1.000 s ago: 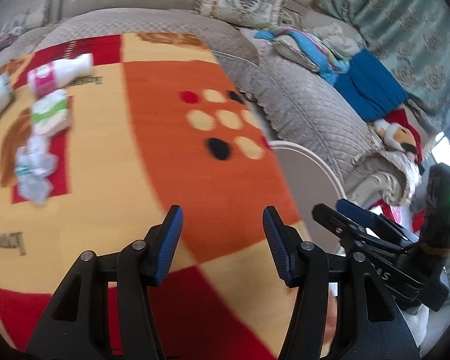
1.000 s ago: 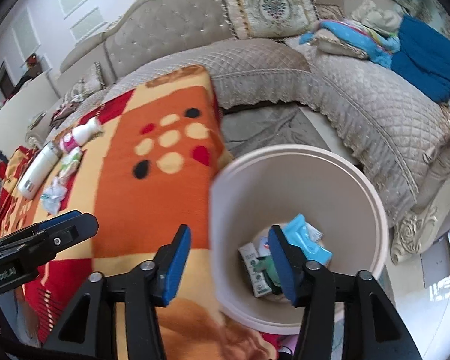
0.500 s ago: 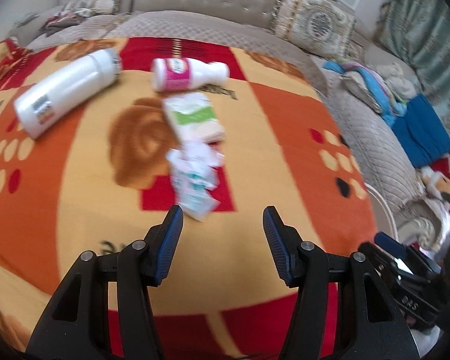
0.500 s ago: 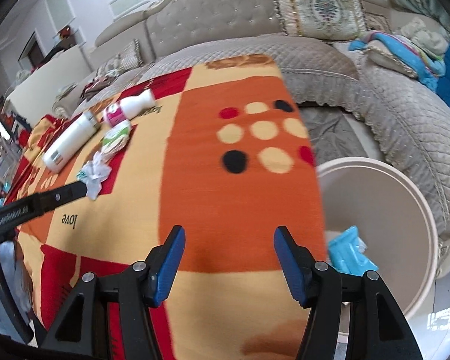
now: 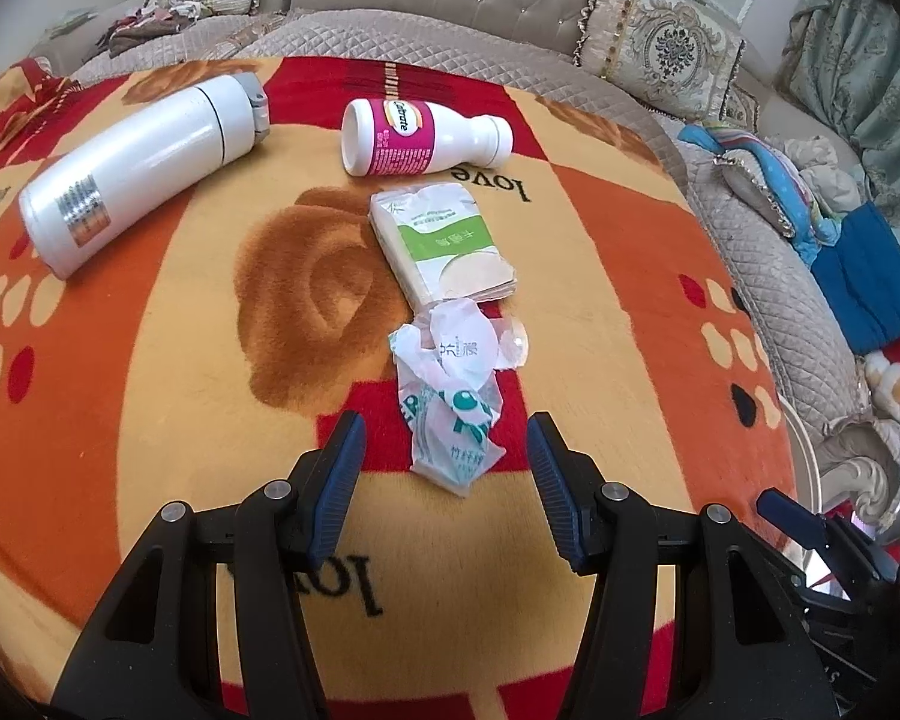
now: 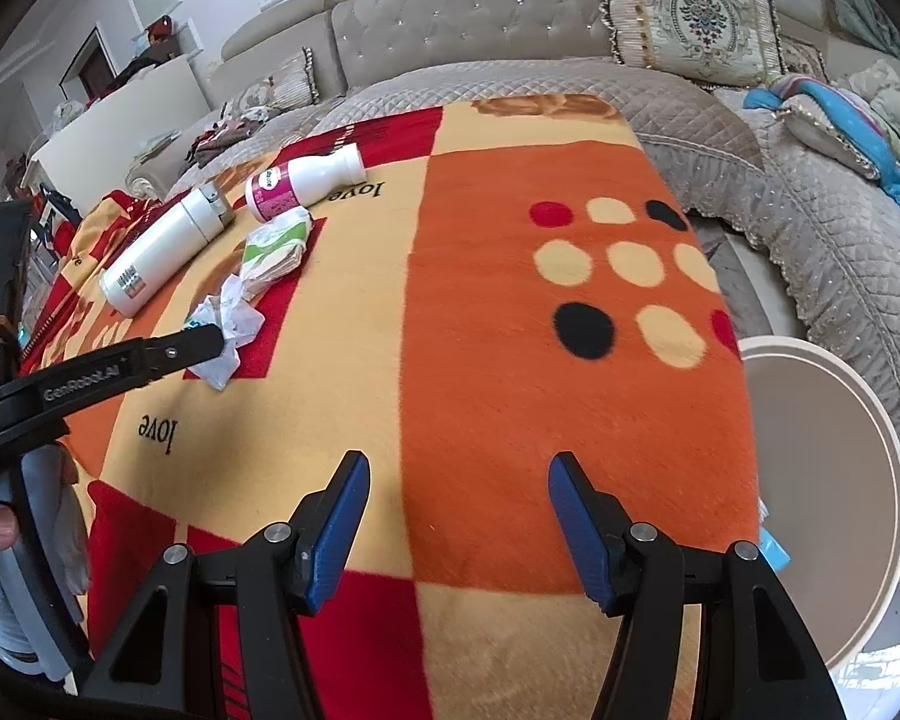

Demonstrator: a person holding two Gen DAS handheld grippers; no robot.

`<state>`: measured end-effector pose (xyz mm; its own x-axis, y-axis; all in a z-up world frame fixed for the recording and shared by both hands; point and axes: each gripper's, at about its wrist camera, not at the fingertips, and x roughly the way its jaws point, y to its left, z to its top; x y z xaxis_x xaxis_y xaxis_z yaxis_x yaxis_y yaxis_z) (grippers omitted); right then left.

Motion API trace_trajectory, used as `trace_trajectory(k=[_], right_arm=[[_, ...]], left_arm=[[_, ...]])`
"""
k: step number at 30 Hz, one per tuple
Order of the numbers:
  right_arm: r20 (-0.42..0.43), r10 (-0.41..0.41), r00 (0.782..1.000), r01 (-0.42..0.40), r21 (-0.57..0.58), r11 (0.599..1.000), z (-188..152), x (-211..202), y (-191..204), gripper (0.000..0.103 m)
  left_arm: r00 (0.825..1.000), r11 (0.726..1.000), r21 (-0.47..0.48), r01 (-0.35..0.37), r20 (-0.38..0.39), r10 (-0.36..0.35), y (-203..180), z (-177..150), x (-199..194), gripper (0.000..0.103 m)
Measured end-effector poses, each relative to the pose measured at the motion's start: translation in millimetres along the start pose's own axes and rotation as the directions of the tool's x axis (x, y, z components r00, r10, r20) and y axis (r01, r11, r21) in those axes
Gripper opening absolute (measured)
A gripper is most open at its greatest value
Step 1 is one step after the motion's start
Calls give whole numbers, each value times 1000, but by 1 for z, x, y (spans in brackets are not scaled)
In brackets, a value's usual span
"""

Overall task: Collect trash
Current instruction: 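Grasp the crumpled white plastic wrapper with the left gripper, then grasp the white-green tissue pack with the right gripper while the left holds the wrapper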

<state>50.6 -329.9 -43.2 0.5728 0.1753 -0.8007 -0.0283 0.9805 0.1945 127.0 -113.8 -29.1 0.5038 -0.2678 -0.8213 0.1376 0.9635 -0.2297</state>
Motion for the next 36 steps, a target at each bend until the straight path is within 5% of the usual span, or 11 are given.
trace_trajectory(k=[7,10,14,36], right_arm=[[-19,14,1000,-14,-16,1000,10,18,10,60],[-19,16,1000,-16,-29,999,15,22,15,61],[-22,31,999,-32,-34,999,24,27,21,61],[-28,60,998,-63,-143,988,70,68,92,61]], left_arm=[[999,1000,-8,30,-13,-30,4,4,13,52],[999,999,4,44,-17,-44,6,6,13,33],[998,998,6,59,-13,-59,15,8,7,27],[996,998,-13,-55,66,55,74,6,-32,26]])
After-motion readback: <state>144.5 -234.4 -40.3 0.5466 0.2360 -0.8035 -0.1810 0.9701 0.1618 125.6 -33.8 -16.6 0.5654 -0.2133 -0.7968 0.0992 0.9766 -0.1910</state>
